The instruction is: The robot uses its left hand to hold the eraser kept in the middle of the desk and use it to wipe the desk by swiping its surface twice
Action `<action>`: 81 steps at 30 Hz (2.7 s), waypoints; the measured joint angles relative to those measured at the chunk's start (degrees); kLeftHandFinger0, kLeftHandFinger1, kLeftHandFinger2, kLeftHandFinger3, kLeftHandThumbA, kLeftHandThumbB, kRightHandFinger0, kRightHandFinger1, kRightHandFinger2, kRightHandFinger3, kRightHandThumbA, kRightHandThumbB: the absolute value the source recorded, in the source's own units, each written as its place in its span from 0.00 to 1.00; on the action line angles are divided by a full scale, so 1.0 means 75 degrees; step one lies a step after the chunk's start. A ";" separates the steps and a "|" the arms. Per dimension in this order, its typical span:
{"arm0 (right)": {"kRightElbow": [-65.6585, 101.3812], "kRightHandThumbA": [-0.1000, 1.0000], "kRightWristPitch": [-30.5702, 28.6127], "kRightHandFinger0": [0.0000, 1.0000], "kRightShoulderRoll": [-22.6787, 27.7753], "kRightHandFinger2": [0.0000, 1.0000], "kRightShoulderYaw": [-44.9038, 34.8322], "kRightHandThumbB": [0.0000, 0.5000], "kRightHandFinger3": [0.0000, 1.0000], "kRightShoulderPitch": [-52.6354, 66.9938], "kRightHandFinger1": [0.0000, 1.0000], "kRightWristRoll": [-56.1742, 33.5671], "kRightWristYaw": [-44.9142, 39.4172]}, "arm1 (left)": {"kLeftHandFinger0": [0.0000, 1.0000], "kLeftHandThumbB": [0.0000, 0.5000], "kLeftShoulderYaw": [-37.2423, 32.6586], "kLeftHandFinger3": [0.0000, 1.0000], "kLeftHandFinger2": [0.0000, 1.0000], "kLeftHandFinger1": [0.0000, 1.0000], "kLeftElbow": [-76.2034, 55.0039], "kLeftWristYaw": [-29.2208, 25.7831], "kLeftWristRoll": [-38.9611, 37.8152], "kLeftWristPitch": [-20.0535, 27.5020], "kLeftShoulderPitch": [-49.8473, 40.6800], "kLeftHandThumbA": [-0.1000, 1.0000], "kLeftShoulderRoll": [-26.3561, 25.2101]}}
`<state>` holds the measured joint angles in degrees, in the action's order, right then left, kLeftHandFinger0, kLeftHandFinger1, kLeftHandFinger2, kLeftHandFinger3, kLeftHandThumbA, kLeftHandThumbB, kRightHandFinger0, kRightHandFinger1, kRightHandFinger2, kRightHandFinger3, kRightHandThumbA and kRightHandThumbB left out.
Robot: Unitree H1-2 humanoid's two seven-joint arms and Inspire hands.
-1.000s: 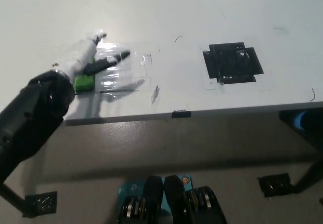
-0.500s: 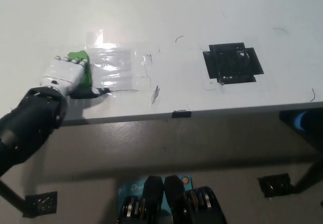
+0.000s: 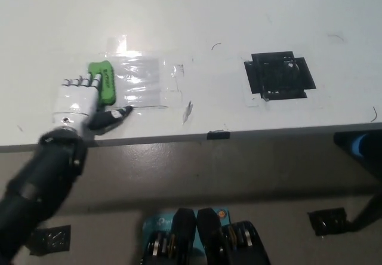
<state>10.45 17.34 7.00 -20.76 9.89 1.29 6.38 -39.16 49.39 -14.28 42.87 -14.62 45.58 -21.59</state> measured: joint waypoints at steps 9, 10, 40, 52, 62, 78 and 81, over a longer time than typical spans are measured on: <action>0.0071 1.00 -0.0002 1.00 0.0007 1.00 -0.0001 0.15 1.00 -0.0036 1.00 0.0008 0.0008 | 1.00 0.80 0.0790 1.00 1.00 1.00 0.0714 -0.1148 -0.0116 0.0763 -0.0169 1.00 0.1239; 0.0071 1.00 -0.0001 1.00 0.0010 1.00 -0.0001 0.13 1.00 -0.0043 1.00 0.0009 0.0009 | 1.00 0.78 0.0806 1.00 1.00 1.00 0.0762 -0.1195 -0.0120 0.0839 -0.0149 1.00 0.1265; 0.0049 1.00 -0.0002 1.00 0.0097 1.00 0.0126 0.07 1.00 -0.0679 1.00 0.0176 0.0012 | 1.00 1.00 -0.2092 1.00 1.00 1.00 0.1589 -0.1093 0.1025 0.0450 0.0938 1.00 0.1033; 0.0048 1.00 0.0000 1.00 0.0096 1.00 0.0197 0.08 1.00 -0.0985 1.00 0.0340 0.0015 | 1.00 1.00 -0.1414 1.00 1.00 1.00 0.2175 -0.1043 0.0557 0.0344 0.0936 1.00 0.1713; 0.0049 1.00 0.0006 1.00 0.0096 1.00 0.0222 0.10 1.00 -0.1119 1.00 0.0375 0.0017 | 1.00 1.00 -0.0826 1.00 1.00 1.00 0.2305 -0.1050 0.0372 0.0139 0.0916 1.00 0.2192; 0.0048 1.00 0.0097 1.00 0.0096 1.00 0.0515 0.11 1.00 -0.1402 1.00 0.0620 0.0016 | 1.00 1.00 -0.0866 1.00 1.00 1.00 0.2361 -0.1045 0.0478 0.0050 0.1041 1.00 0.3918; 0.0048 1.00 0.0144 1.00 0.0096 1.00 0.0542 0.10 1.00 -0.1489 1.00 0.0659 0.0017 | 1.00 1.00 -0.0968 1.00 1.00 1.00 0.2471 -0.1045 0.0528 0.0043 0.1076 1.00 0.4161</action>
<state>10.82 18.42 7.72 -16.69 -1.27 6.23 6.51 -46.42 67.92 -22.12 46.83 -14.30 53.65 9.61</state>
